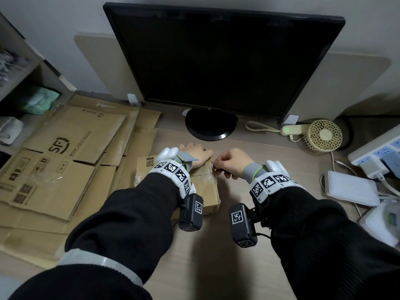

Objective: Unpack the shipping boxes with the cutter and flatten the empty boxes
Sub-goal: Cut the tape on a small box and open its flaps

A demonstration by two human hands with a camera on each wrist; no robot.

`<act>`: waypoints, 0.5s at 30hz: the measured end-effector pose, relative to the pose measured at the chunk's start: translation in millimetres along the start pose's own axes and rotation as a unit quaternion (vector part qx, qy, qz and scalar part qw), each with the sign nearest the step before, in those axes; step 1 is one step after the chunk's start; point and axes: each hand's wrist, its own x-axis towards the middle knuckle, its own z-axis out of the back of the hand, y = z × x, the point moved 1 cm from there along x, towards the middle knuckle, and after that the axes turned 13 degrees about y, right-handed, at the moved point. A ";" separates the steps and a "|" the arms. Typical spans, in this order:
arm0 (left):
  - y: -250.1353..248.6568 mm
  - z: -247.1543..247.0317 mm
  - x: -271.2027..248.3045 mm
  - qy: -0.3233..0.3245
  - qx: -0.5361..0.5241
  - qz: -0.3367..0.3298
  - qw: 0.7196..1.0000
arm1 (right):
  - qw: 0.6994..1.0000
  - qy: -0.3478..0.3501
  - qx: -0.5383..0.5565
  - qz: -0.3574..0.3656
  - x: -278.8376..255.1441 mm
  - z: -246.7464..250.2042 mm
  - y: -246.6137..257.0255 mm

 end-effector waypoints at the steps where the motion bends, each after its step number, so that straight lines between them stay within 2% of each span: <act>1: -0.1 -0.2 -0.3 0.002 0.000 0.001 1.000 | 1.000 -0.005 -0.013 0.004 -0.8 -0.8 -0.5; 9: -1.7 -0.7 -5.9 0.000 0.000 0.000 1.000 | 0.992 -0.010 -0.122 0.031 -7.6 -4.6 -6.9; 15: -1.3 -2.1 -10.2 -0.015 0.007 -0.006 1.000 | 0.993 -0.030 -0.112 0.037 -16.6 -9.7 -16.1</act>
